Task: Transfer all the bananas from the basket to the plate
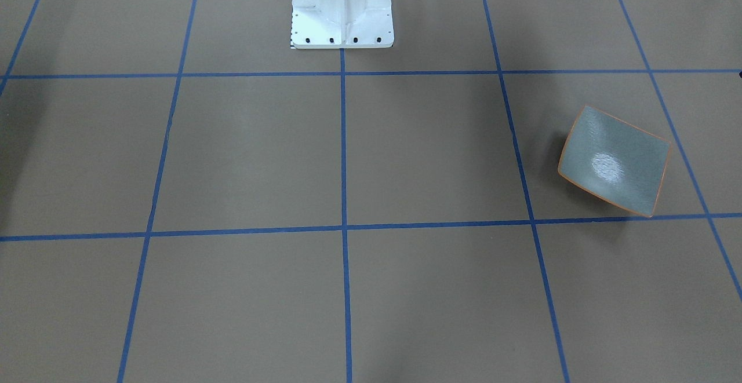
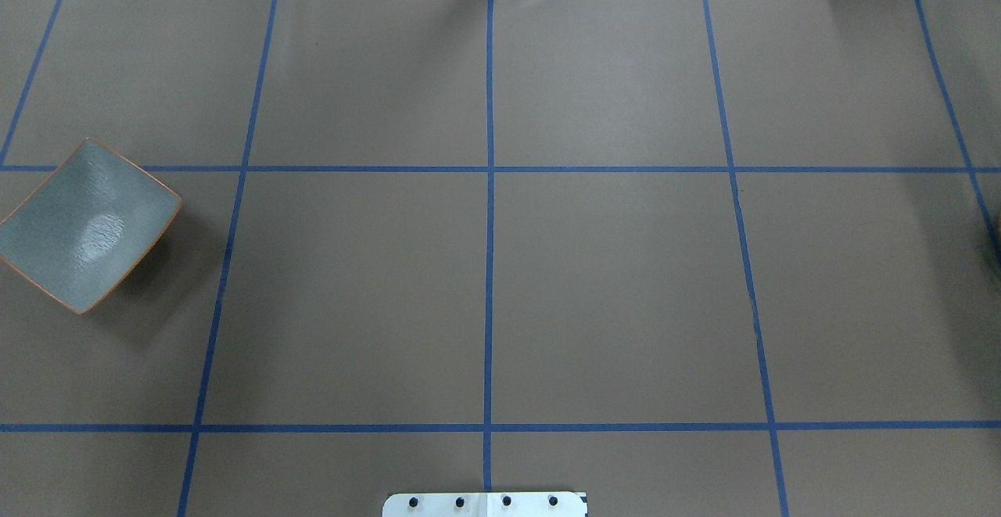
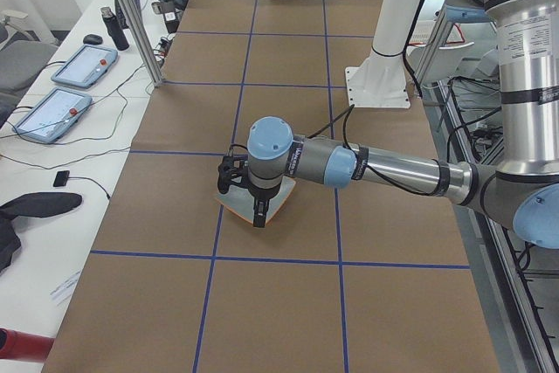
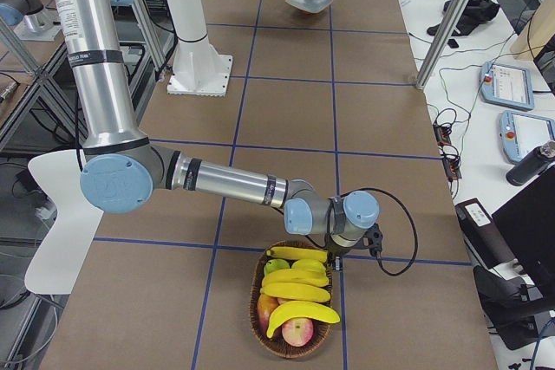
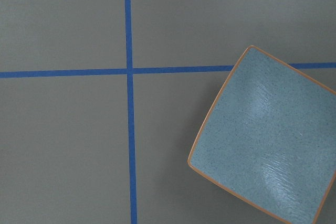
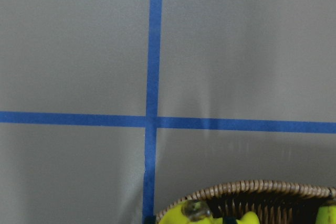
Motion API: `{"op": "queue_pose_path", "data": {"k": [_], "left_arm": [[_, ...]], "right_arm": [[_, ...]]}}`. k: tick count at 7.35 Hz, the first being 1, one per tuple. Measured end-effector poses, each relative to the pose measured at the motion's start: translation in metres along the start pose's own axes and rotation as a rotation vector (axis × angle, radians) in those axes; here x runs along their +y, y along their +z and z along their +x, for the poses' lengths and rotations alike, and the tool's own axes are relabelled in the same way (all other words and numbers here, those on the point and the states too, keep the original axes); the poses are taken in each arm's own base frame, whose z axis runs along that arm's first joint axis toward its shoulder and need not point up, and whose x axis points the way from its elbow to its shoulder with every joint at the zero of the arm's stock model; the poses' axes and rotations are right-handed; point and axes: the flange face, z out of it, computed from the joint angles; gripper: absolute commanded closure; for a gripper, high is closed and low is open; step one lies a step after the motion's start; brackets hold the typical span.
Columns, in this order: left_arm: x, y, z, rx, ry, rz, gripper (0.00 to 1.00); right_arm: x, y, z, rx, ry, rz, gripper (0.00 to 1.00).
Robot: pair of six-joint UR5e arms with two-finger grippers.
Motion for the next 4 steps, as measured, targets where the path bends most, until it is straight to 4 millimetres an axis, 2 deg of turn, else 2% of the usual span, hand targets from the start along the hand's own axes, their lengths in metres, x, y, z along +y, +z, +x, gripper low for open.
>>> {"op": "queue_pose_path", "data": {"k": [4], "left_arm": [[0.0,-0.0004,0.0005,0.0,0.001,0.001,0.0]], "right_arm": [[0.0016,0.0012,-0.0004,-0.017,0.006,-0.003,0.59]]}}
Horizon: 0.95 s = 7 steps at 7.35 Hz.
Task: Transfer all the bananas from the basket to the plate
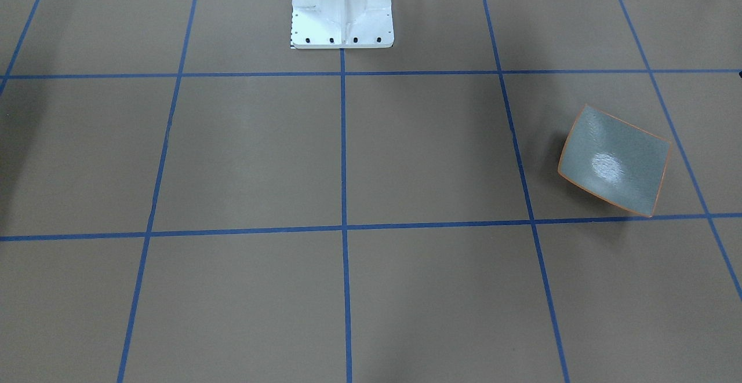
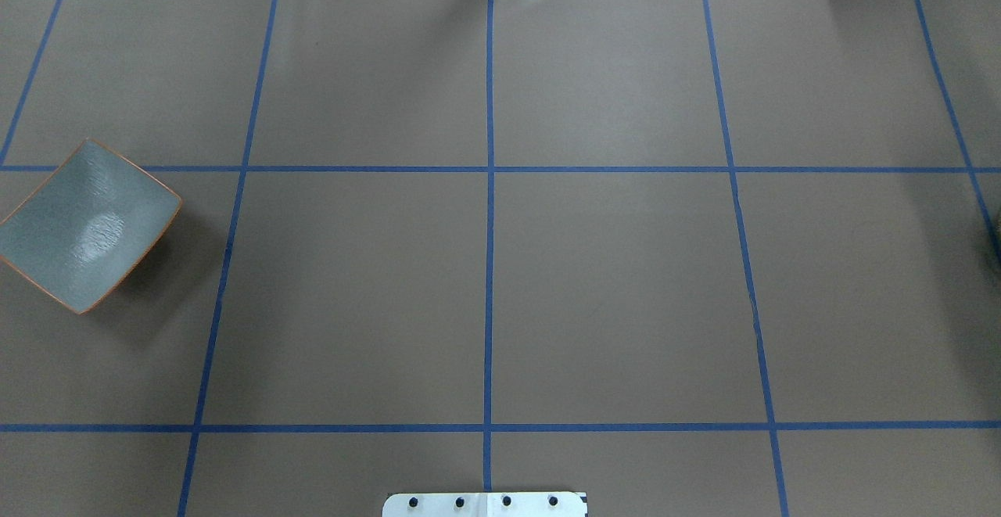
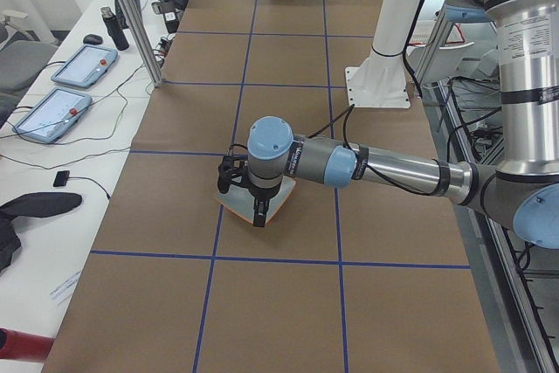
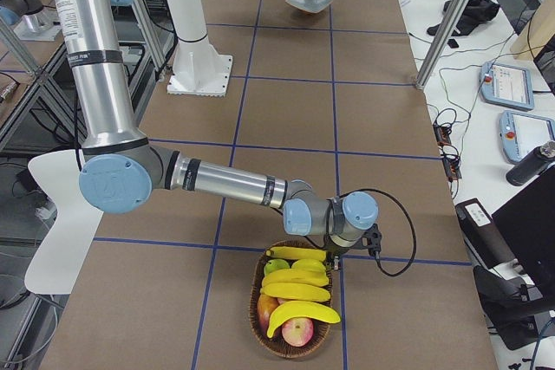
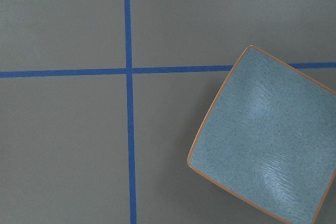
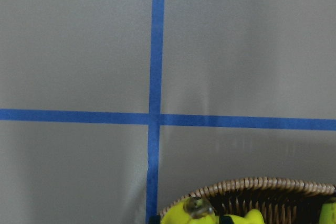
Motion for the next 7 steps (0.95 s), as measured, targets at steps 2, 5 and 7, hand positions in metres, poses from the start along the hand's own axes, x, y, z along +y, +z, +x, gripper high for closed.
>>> {"op": "queue_pose_path", "data": {"k": [2,5,7], "left_arm": [[0.0001,-0.0005,0.0005,0.0,0.001,0.001,0.0],[0.0003,-0.0011,0.0013,0.0,0.002,0.002,0.0],[0.0005,-0.0015,0.0011,0.0,0.002,0.003,0.0]], "right_arm": [[0.0003,0.0009,-0.0009,-0.011,0.001,-0.003,0.44],[0.0003,0.0011,-0.0034,-0.034,0.021,-0.005,0.46],[0.0005,0.0014,-0.0034,-0.037,0.026,-0.004,0.96]]}}
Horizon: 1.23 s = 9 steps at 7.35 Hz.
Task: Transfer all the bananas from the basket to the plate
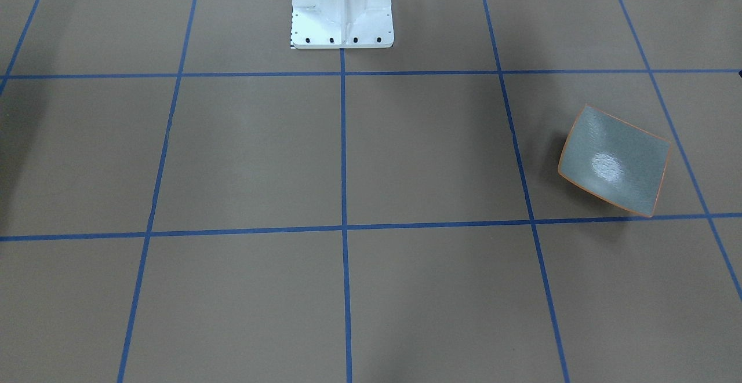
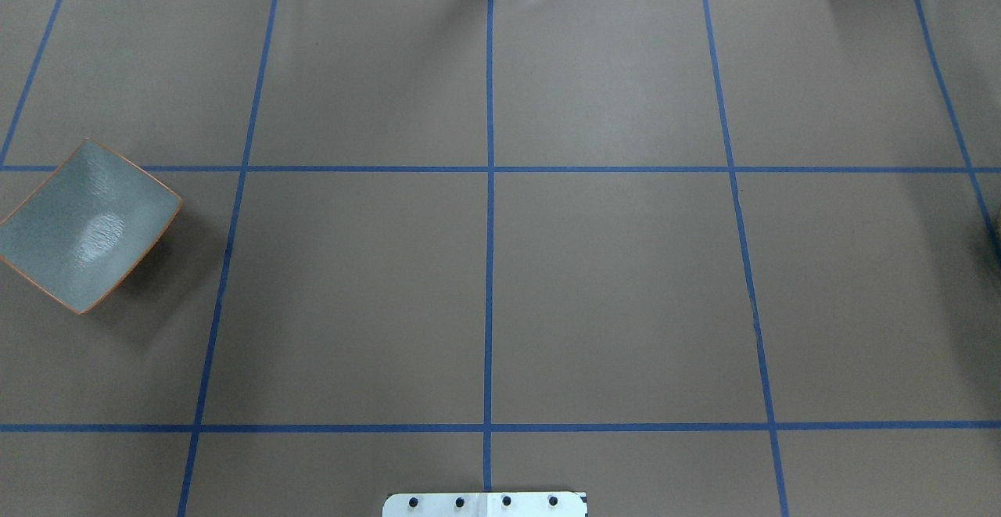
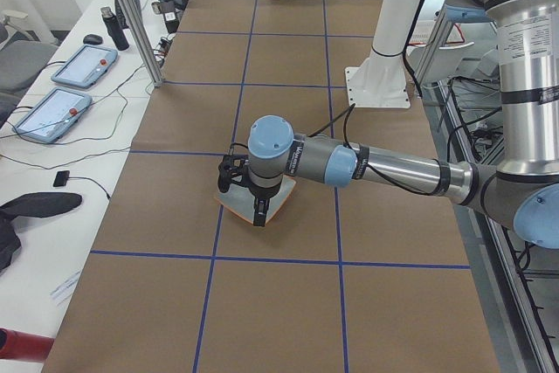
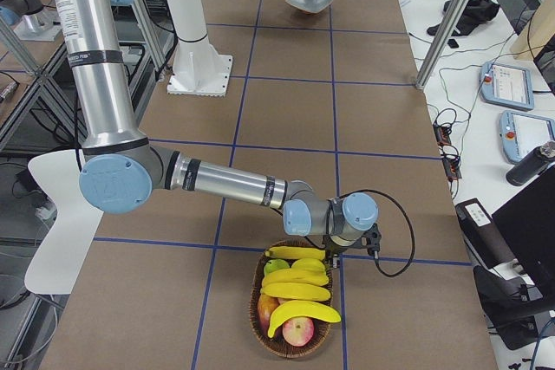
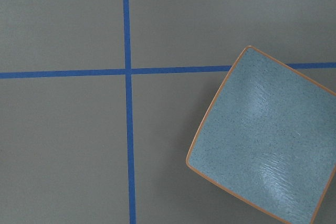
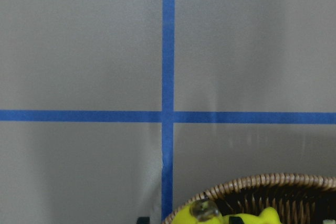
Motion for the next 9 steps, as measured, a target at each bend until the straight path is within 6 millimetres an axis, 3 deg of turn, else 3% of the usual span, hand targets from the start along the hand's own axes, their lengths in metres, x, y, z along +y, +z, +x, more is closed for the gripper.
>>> {"op": "queue_pose_path", "data": {"k": [4,9], "left_arm": [[0.0,-0.004,0.004,0.001,0.006,0.008,0.0],[0.0,-0.008,0.007,0.002,0.011,0.014,0.0]], "right_arm": [[-0.001,-0.003,-0.003,0.0,-0.015,0.006,1.0],[0.011,-0.029,-0.019,-0.036,-0.051,0.048,1.0]]}}
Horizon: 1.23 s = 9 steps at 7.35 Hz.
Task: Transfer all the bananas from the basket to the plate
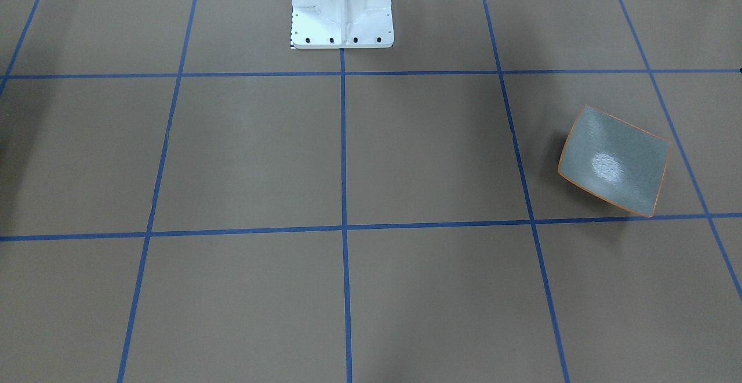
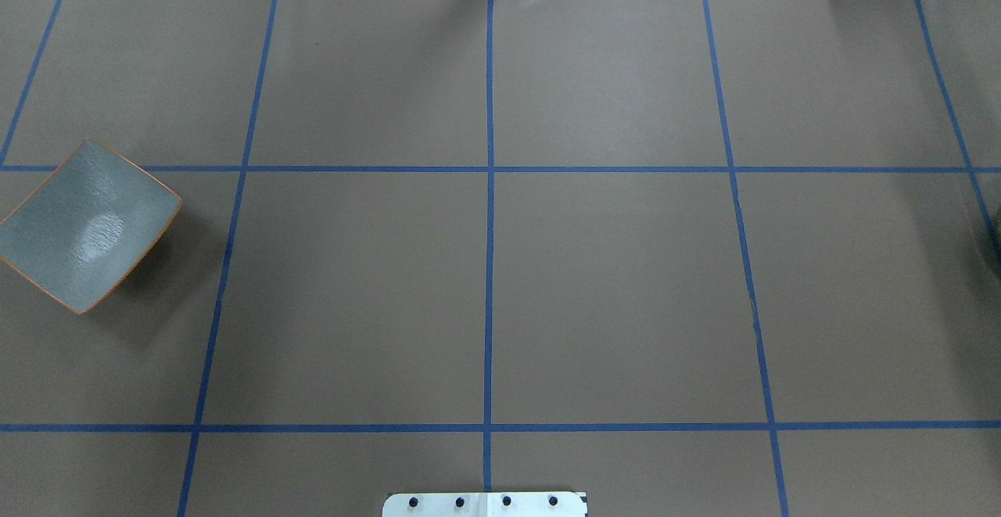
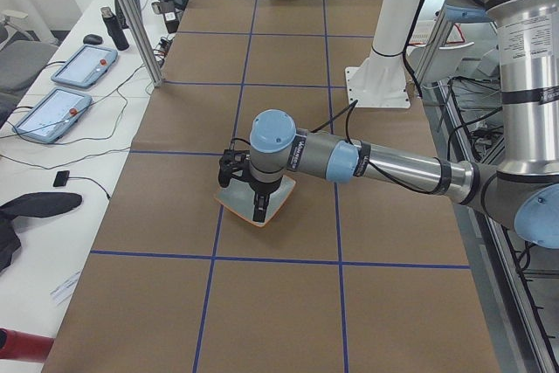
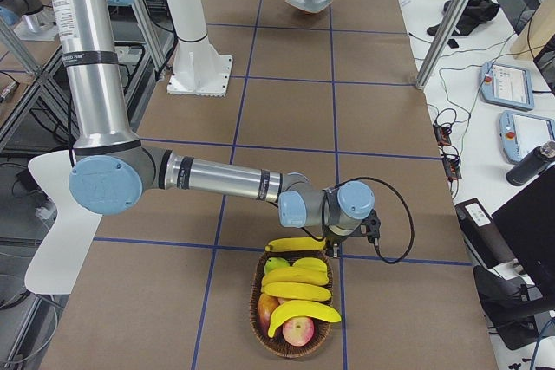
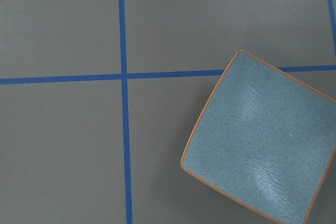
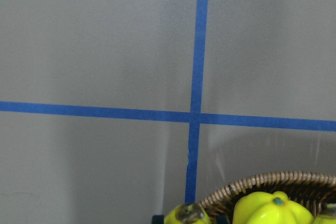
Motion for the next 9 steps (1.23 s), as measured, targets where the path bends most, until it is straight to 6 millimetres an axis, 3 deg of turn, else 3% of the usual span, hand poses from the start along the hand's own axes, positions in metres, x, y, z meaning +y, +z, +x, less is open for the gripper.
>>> {"op": "queue_pose_path", "data": {"k": [3,6,9], "left_arm": [[-0.001,0.002,0.0,0.0,0.0,-0.003,0.0],[0.0,0.003,-0.002,0.0,-0.002,-0.006,0.0],[-0.003,0.003,0.001,0.001,0.004,-0.004,0.0]], "right_arm": [[0.0,-0.016,-0.004,-0.018,0.017,0.008,1.0],[0.003,-0.016,0.001,-0.021,0.025,0.009,1.0],[-0.003,-0.03,-0.002,-0.079,0.052,0.021,1.0]]}}
